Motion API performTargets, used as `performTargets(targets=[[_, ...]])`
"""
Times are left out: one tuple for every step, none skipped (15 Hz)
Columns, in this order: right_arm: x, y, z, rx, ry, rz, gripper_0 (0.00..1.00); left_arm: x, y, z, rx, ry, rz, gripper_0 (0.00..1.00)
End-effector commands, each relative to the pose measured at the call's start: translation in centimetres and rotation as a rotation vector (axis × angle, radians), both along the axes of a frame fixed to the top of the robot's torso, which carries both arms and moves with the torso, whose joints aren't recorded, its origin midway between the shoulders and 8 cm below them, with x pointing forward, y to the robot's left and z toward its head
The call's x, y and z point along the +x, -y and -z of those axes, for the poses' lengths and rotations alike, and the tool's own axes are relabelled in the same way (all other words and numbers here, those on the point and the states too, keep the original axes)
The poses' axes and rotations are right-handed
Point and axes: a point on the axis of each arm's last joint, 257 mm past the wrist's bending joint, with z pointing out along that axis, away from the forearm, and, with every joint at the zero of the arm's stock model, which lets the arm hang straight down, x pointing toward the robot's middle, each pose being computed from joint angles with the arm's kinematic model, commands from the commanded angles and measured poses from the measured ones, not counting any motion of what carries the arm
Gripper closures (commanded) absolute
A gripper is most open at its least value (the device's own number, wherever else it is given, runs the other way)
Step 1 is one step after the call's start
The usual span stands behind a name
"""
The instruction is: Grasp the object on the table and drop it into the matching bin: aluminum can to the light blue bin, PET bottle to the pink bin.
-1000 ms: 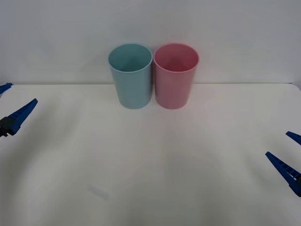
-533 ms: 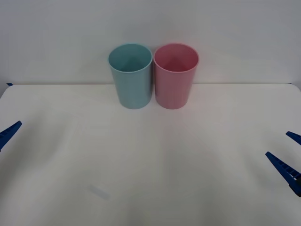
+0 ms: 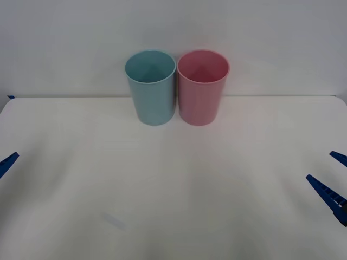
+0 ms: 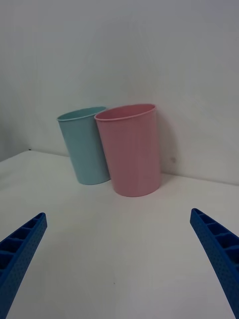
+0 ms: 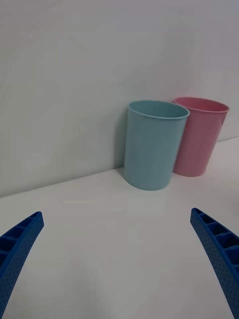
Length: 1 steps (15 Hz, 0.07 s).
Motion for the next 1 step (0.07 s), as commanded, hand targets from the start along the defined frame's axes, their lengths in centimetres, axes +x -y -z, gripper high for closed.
performTargets(targets=[[0.0,0.0,0.0,0.0,0.0,0.0,0.0,-0.01,0.01,0.03,-0.001,-0.001,0.0,0.0]])
